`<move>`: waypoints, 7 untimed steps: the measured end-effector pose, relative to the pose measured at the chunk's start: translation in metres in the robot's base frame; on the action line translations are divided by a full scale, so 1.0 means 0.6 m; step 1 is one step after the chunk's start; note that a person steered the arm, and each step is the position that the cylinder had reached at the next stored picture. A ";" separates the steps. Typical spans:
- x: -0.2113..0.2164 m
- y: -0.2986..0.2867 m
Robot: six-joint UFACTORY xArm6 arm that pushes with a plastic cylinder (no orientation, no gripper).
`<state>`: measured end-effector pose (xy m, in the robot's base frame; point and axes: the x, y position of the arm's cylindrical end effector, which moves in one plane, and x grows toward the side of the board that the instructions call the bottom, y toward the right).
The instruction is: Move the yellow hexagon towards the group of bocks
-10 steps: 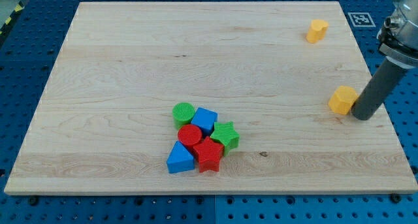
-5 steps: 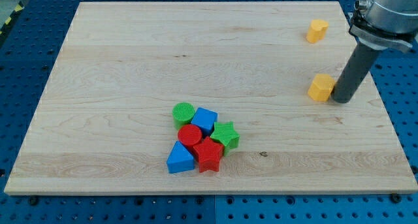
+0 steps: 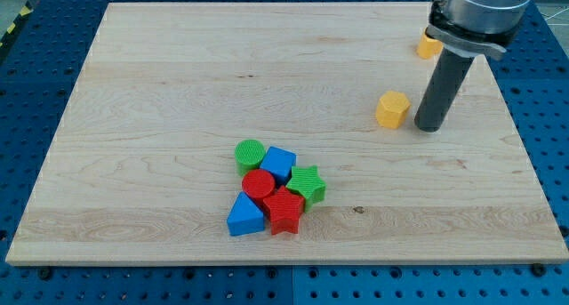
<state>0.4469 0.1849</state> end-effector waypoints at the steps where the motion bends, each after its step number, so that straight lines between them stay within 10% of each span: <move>1: -0.041 -0.001; 7: 0.104 -0.239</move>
